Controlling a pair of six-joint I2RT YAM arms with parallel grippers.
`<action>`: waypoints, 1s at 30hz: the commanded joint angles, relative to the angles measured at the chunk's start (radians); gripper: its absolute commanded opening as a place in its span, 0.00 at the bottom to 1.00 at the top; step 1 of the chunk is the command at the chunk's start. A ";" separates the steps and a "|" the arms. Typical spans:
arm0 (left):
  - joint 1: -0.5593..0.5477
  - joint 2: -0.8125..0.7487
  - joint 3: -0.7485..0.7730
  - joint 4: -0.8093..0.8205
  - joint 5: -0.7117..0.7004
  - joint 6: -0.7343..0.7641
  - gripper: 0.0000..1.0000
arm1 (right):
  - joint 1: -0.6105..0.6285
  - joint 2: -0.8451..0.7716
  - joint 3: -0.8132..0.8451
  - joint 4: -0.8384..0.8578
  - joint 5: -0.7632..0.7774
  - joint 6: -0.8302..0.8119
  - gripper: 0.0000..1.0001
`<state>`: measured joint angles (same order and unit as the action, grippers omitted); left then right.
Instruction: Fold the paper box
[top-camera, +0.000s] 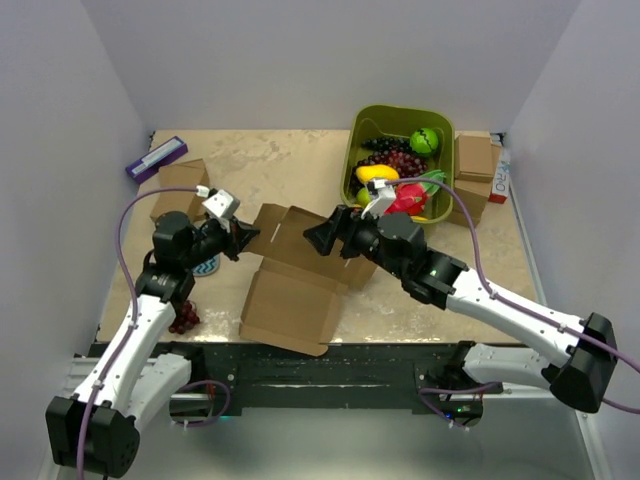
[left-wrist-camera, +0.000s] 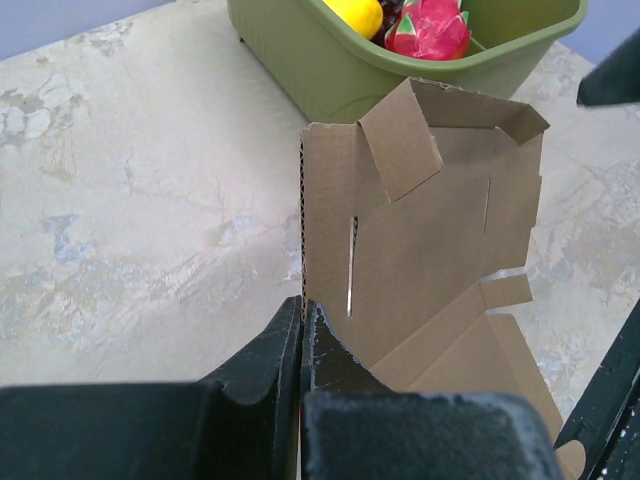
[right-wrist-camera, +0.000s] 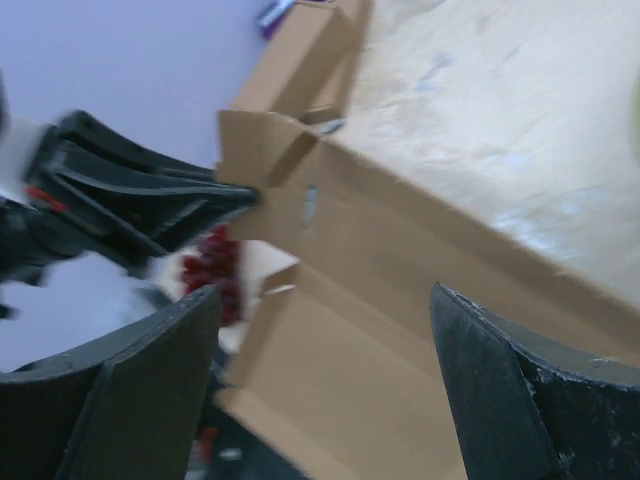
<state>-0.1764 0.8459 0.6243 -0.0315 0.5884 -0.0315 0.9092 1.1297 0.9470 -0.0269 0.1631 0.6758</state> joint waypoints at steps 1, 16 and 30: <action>-0.035 -0.033 -0.001 -0.002 -0.068 0.058 0.00 | -0.007 0.005 -0.108 0.263 -0.091 0.423 0.88; -0.067 -0.073 -0.018 0.007 -0.094 0.091 0.00 | -0.162 -0.005 -0.367 0.570 -0.062 0.852 0.86; -0.150 -0.136 -0.061 0.062 -0.059 0.150 0.00 | -0.178 -0.050 -0.442 0.509 0.061 1.110 0.79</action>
<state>-0.2962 0.7391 0.5743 -0.0216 0.5087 0.0769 0.7395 1.0622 0.4931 0.4751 0.1806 1.6855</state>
